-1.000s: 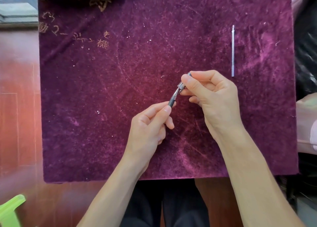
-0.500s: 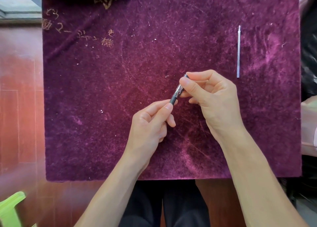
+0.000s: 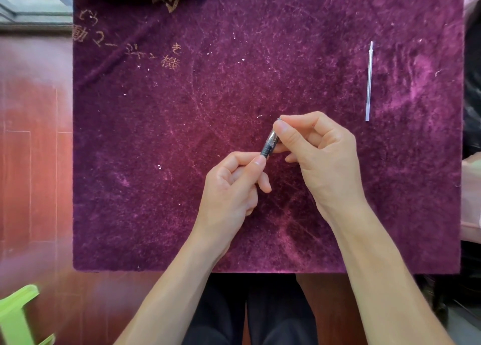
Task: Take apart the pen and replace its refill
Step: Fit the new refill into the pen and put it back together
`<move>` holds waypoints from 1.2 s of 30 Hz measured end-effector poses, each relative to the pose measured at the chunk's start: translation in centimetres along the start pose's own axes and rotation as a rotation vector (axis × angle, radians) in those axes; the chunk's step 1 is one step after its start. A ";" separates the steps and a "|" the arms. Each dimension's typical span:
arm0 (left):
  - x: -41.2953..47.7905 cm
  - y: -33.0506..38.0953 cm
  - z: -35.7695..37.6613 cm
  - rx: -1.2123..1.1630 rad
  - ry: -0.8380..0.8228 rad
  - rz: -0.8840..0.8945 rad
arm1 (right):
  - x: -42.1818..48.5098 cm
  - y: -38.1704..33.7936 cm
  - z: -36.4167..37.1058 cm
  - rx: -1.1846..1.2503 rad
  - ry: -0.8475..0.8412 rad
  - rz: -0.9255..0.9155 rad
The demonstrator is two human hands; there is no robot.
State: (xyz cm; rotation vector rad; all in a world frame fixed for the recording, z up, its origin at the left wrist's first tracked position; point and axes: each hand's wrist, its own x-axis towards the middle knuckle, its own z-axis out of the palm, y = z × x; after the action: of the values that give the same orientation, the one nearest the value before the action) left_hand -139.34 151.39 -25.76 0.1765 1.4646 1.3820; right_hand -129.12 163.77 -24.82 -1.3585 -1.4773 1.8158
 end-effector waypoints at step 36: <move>-0.9 1.0 1.7 0.707 0.252 0.172 | -1.2 1.7 -0.7 0.013 0.132 0.040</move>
State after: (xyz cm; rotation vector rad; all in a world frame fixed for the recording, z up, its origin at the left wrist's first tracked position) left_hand -138.27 152.14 -24.10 0.6033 2.1510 0.9849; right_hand -127.59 162.53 -25.79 -1.4814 -1.3775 1.7210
